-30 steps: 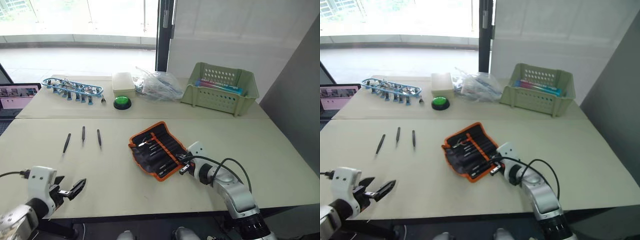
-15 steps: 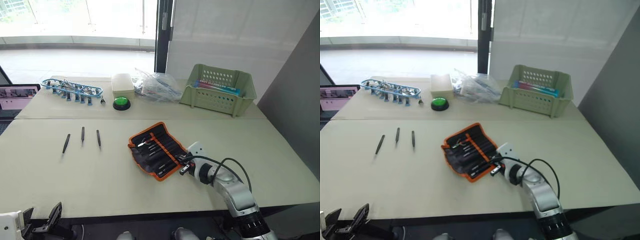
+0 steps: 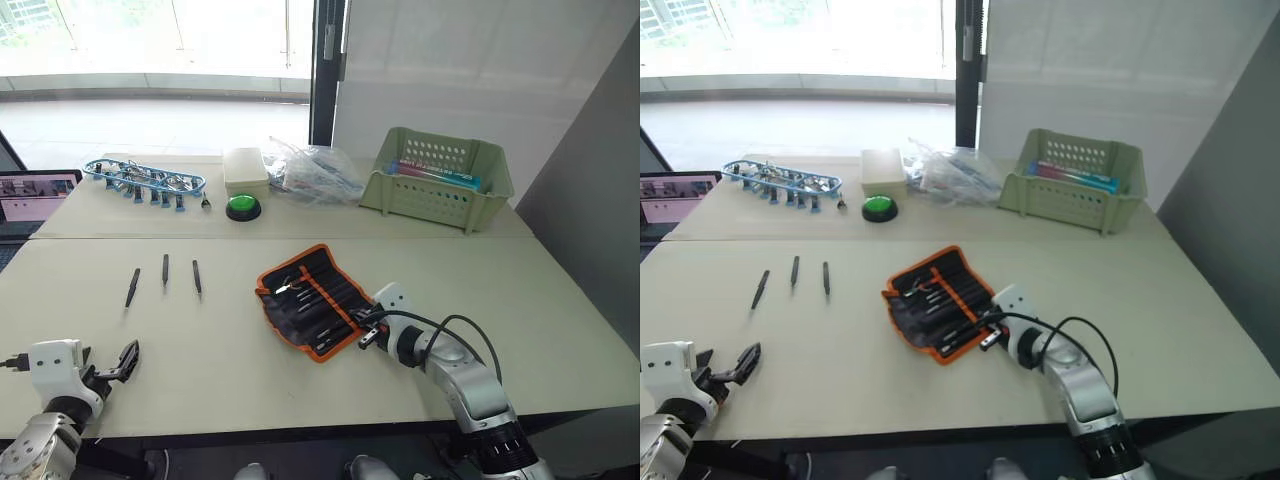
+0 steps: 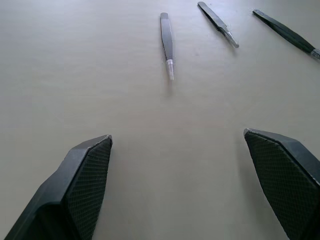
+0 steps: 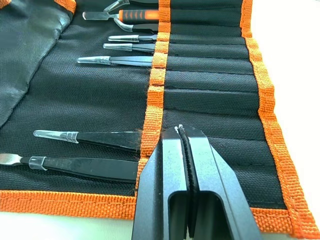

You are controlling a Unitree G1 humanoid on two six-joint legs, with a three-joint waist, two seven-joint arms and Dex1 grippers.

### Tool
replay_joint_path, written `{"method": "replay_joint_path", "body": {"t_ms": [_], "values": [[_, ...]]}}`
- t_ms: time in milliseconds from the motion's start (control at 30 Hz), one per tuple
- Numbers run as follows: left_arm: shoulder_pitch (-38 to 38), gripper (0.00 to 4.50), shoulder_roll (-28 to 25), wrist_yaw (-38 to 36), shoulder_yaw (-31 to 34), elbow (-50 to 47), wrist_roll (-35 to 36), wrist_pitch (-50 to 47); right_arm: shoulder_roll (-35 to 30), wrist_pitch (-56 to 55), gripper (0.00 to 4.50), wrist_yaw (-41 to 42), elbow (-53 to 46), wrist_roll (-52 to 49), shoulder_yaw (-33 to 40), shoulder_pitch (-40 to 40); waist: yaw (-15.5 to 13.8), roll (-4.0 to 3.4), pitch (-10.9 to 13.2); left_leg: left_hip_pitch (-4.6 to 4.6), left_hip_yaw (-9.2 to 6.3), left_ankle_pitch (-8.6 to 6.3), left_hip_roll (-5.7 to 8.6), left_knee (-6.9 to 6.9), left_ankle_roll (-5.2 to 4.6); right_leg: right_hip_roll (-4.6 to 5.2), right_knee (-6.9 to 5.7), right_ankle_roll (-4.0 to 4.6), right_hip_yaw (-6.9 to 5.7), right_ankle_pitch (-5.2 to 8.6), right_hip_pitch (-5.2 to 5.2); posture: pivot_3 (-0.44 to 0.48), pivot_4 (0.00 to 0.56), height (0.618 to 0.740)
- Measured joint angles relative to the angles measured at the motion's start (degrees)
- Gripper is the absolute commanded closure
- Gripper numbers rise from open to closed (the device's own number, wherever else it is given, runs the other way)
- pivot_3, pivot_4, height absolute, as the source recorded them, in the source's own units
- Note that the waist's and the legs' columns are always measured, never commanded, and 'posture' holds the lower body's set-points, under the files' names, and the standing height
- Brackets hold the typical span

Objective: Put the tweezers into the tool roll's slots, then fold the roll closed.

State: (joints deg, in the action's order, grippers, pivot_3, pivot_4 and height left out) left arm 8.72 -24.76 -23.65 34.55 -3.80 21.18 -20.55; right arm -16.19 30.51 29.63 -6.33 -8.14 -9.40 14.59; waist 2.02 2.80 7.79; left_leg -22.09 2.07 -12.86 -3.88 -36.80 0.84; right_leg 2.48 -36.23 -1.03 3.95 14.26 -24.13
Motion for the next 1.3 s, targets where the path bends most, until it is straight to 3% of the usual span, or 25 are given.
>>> {"method": "replay_joint_path", "body": {"t_ms": [133,467,633,933,1300], "values": [[-8.00,0.04,-3.43,-0.38,-3.46,10.38,-2.79,1.85,0.02,0.03,4.50,-0.40,0.08,0.02,0.21,0.06,-0.49,-0.59,-0.11,0.05,0.01,0.00,0.01,0.04,0.00,-0.01,-0.12,-0.01,-0.01,-0.04,-0.02,0.000,0.150,0.740],[-24.00,0.04,-7.24,-1.78,-8.97,31.00,-6.40,5.90,0.04,0.28,4.50,-1.54,0.23,0.07,0.71,-0.03,-1.47,-1.21,-0.12,0.18,0.00,0.00,0.11,0.06,0.01,-0.01,-0.54,-0.02,-0.01,-0.05,-0.01,0.000,0.150,0.740],[-27.36,1.55,-7.36,-1.95,-9.93,36.39,-7.72,8.32,0.04,0.62,4.50,-1.60,0.14,0.06,0.70,-0.03,-1.56,-1.38,-0.16,0.23,-0.01,0.01,0.14,0.06,0.01,0.00,-0.55,-0.07,-0.01,-0.08,0.06,0.000,0.150,0.740],[-27.17,4.46,-6.34,-2.42,-10.46,35.87,-7.55,9.58,0.04,0.62,4.50,-1.61,0.07,0.05,0.73,0.02,-1.58,-1.38,-0.16,0.17,-0.01,0.02,0.16,0.06,0.03,0.02,-0.48,-0.12,0.02,-0.07,0.07,0.000,0.150,0.740],[-25.01,4.46,-6.99,-2.36,-10.37,31.96,-7.36,9.39,0.31,0.54,4.50,-1.56,0.11,0.04,0.65,0.28,-1.23,-1.26,-0.10,0.07,-0.01,0.01,0.13,0.06,0.03,0.00,-0.43,-0.13,0.02,-0.06,-0.04,0.000,0.150,0.740]]}}
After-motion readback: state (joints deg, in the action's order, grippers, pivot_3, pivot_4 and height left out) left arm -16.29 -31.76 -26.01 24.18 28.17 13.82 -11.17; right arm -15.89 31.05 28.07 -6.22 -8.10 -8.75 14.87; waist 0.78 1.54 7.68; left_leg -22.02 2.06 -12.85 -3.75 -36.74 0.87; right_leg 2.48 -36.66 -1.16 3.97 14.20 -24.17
